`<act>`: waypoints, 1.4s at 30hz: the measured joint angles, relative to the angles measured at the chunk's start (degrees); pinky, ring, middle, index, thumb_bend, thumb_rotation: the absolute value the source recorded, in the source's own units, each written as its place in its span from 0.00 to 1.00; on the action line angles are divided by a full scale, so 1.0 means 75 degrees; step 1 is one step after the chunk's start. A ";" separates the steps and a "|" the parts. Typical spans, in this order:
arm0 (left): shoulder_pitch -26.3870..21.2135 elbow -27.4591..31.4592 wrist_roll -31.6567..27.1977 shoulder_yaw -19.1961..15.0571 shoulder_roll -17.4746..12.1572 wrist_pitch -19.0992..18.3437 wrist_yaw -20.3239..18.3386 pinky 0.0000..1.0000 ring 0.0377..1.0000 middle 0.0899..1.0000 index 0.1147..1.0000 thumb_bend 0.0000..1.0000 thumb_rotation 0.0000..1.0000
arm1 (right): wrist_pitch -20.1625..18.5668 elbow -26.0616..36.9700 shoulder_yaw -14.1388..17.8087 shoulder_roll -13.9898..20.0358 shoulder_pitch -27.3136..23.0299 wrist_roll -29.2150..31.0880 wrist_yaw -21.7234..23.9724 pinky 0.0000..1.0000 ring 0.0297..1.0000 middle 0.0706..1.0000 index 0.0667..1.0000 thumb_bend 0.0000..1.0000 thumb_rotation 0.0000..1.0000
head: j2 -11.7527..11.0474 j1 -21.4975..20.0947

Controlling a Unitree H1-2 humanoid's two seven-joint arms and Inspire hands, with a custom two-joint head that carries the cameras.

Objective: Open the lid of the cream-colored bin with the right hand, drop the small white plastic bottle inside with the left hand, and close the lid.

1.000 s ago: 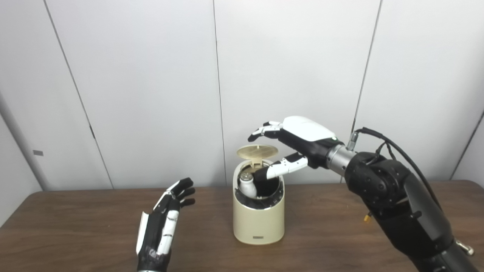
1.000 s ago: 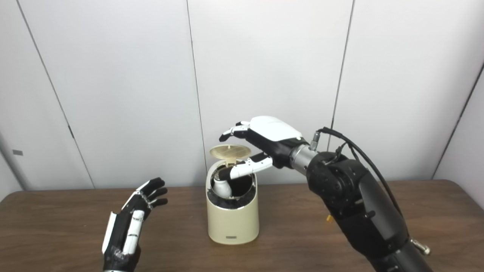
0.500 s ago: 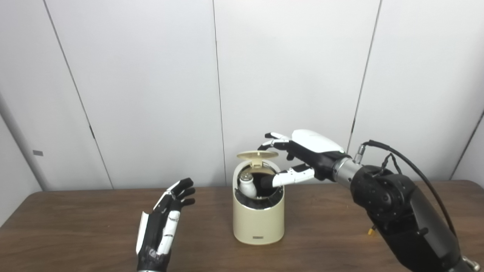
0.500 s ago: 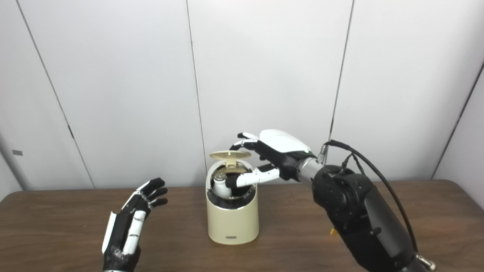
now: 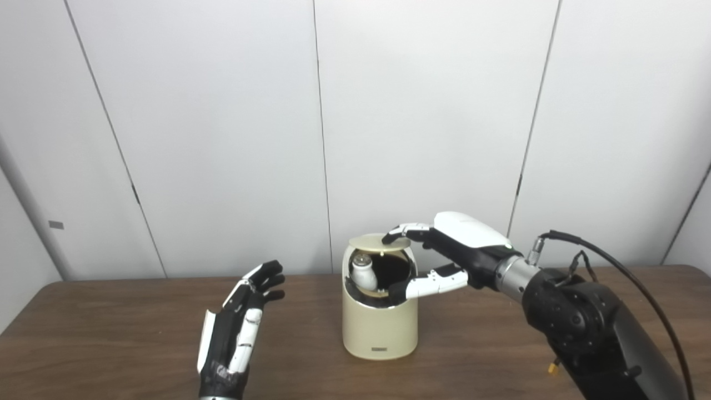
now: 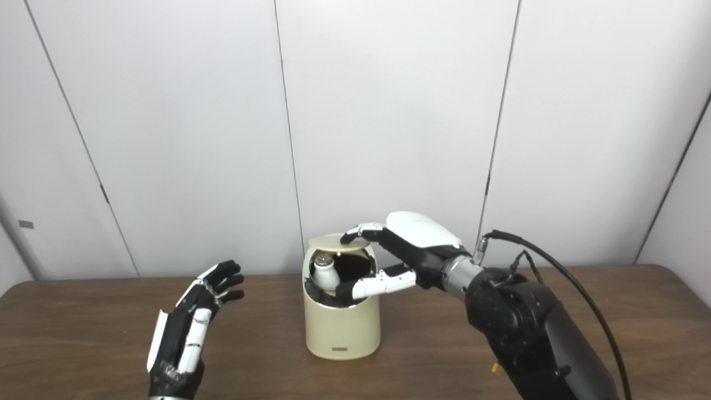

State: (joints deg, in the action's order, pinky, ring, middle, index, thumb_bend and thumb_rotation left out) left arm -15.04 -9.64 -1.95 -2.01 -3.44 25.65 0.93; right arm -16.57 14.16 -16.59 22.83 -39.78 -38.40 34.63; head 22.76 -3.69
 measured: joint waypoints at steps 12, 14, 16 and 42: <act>0.0043 0.0218 0.0003 0.0004 -0.0003 -0.0069 -0.0020 0.73 0.79 0.80 0.78 0.48 0.82 | 0.0030 0.0225 -0.0021 0.0001 0.0261 0.0045 -0.0011 0.97 0.93 0.81 0.80 1.00 0.95 | 0.0246 0.0023; 0.0045 0.0296 0.0006 0.0003 -0.0006 -0.0126 -0.0018 0.73 0.79 0.80 0.78 0.49 0.82 | 0.0029 0.0226 -0.0040 0.0001 0.0289 0.0046 0.0000 0.99 0.94 0.82 0.81 1.00 0.95 | 0.0270 0.0023; 0.0052 0.0319 0.0009 0.0005 -0.0010 -0.0193 -0.0019 0.73 0.79 0.80 0.78 0.49 0.82 | 0.0029 0.0226 -0.0048 0.0001 0.0300 0.0052 0.0014 0.98 0.94 0.81 0.81 1.00 0.95 | 0.0305 0.0023; 0.0144 0.0773 0.0171 0.0005 0.0007 -0.0630 0.0011 0.71 0.79 0.80 0.79 0.54 0.83 | -0.0002 0.0230 -0.0255 0.0002 0.0544 0.0012 0.0152 1.00 0.93 0.79 0.78 1.00 0.90 | 0.0633 0.0012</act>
State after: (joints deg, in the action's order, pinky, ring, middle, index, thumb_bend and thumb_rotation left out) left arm -13.96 -3.85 -0.67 -1.97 -3.38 20.92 1.01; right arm -16.58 15.88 -18.50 22.85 -35.69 -38.31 35.77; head 27.51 -3.60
